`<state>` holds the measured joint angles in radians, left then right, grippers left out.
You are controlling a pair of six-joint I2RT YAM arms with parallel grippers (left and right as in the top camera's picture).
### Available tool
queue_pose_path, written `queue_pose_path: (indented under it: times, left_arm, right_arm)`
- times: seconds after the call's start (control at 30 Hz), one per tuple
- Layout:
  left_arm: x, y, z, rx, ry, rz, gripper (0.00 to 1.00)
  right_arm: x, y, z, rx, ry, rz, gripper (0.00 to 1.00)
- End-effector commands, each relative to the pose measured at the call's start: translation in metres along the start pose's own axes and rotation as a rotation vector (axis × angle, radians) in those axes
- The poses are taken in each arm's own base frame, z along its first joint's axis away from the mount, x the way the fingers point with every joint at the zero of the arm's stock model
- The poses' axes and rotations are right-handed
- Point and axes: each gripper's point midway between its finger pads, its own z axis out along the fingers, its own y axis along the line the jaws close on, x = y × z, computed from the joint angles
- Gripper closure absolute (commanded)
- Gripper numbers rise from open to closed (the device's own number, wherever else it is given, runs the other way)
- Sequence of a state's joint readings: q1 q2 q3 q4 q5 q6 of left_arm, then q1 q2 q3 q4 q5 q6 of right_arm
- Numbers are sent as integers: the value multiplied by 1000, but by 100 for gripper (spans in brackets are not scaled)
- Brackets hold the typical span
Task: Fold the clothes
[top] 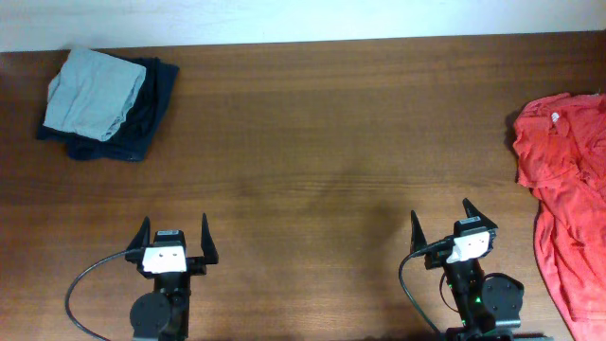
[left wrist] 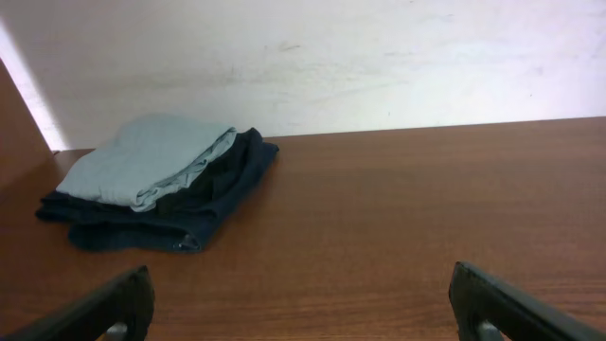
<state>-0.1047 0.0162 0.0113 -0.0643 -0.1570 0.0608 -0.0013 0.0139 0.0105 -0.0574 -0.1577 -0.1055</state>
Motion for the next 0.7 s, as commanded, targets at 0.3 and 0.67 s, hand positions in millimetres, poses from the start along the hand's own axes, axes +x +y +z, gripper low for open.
queue_pose_path:
  times: [0.3,0.67]
  left_arm:
    - [0,-3,-1,15,-4,16,1]
    - [0,-3,-1,15,-4,16,1]
  right_arm:
    - [3,-4,0,19,9,4,1]
    - [-20,22,-3,-136,-91,0,1]
